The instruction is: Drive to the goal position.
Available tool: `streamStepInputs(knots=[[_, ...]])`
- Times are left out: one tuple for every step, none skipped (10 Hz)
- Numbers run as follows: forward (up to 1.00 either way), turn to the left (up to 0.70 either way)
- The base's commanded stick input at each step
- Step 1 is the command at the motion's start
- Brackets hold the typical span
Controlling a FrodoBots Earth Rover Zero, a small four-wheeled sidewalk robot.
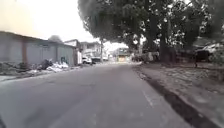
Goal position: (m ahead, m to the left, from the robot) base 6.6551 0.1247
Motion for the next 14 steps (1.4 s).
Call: streamStepInputs(knots=[[1.0, 0.06], [1.0, 0.06], [1.0, 0.06], [1.0, 0.06], [1.0, 0.06], [1.0, 0.0], [1.0, -0.13], [1.0, -0.27], [1.0, -0.26], [1.0, -0.09], [1.0, 0.06], [1.0, 0.06], [1.0, 0.06], [1.0, 0.06]])
